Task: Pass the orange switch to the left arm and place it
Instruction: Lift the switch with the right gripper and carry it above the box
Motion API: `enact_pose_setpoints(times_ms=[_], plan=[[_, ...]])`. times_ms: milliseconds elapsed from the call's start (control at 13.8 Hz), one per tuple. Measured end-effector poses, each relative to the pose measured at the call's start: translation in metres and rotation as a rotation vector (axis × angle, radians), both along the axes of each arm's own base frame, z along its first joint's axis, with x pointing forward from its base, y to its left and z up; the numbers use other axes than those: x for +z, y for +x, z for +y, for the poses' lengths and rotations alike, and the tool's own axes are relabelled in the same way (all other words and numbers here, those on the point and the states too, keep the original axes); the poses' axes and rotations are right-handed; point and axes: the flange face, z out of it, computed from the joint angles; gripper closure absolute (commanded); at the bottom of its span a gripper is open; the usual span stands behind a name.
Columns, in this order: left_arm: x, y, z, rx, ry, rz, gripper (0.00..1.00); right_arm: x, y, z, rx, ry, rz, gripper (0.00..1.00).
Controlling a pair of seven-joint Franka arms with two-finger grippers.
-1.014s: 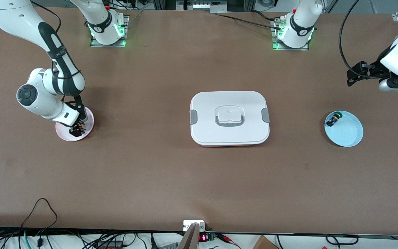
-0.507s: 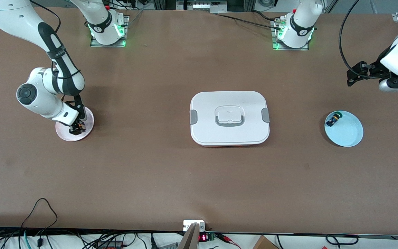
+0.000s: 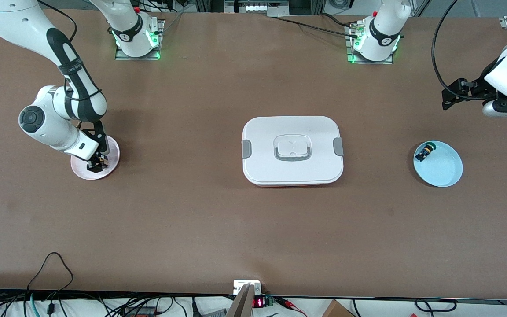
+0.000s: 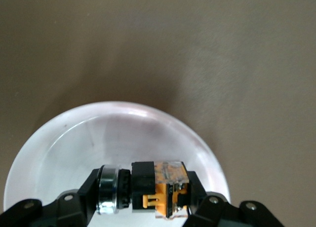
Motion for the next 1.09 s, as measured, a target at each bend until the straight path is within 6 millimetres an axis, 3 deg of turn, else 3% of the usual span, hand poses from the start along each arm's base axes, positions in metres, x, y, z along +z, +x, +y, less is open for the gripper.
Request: enact_pose_setpoints(times_ms=[217,580,797,1087], plan=[[0.0,0.0,0.0,0.0,0.0,0.0,0.0,0.028,0.007,0.029,-0.045,0.024,0.075,1.0],[0.0,0.0,0.0,0.0,0.0,0.0,0.0,0.099,0.003,0.105,-0.175,0.245,0.235,1.0],[0.0,0.0,0.0,0.0,0.0,-0.001,0.0,0.105,-0.01,0.145,-0.254,0.449,0.36,1.0],[0.0,0.0,0.0,0.0,0.0,0.0,0.0,0.119,-0.027,0.23,-0.329,0.756,0.488,1.0]])
